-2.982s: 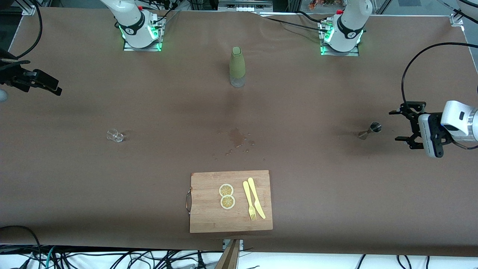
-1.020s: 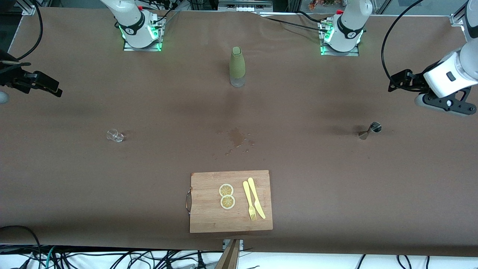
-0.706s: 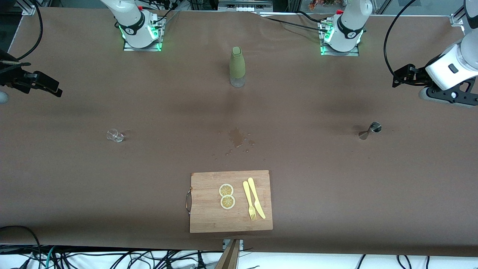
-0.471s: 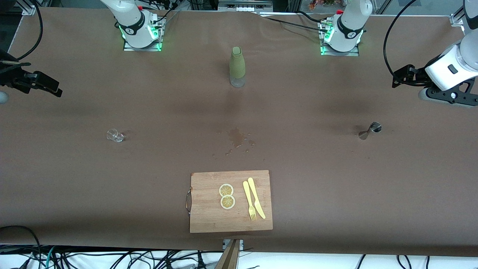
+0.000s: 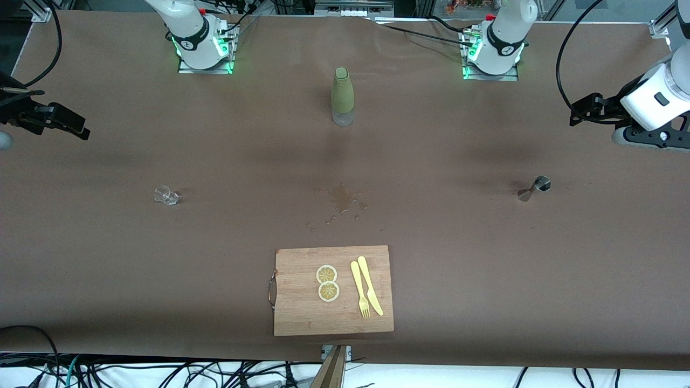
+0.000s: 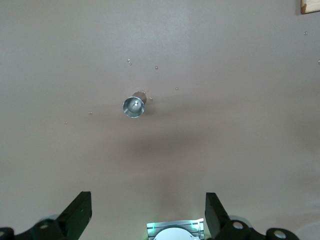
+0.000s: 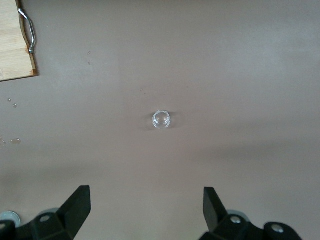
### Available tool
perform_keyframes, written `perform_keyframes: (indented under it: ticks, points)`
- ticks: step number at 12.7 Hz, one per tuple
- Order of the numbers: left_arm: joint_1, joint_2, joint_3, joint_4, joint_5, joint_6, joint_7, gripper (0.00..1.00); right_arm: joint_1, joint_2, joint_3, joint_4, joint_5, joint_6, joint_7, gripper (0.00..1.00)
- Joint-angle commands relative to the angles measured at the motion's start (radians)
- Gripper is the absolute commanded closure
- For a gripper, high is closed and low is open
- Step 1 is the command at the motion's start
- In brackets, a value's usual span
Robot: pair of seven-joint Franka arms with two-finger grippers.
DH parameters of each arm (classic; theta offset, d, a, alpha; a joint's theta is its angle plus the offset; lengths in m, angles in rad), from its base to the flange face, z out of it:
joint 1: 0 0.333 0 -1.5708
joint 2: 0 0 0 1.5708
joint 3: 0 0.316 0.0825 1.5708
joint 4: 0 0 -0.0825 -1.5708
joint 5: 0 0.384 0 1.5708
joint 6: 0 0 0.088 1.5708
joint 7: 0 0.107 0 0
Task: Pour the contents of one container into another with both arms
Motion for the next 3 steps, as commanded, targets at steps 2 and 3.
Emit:
perform_keyframes:
  ticks: [2, 3]
  points:
    - [0.001, -0.013, -0.010, 0.010, 0.018, -0.020, -0.019, 0.00, 0.008, 0.004, -0.007, 0.015, -0.004, -0.005, 0.011, 0.00]
    - [0.001, -0.013, -0.010, 0.010, 0.018, -0.020, -0.019, 0.00, 0.008, 0.004, -0.007, 0.015, -0.004, -0.003, 0.011, 0.00]
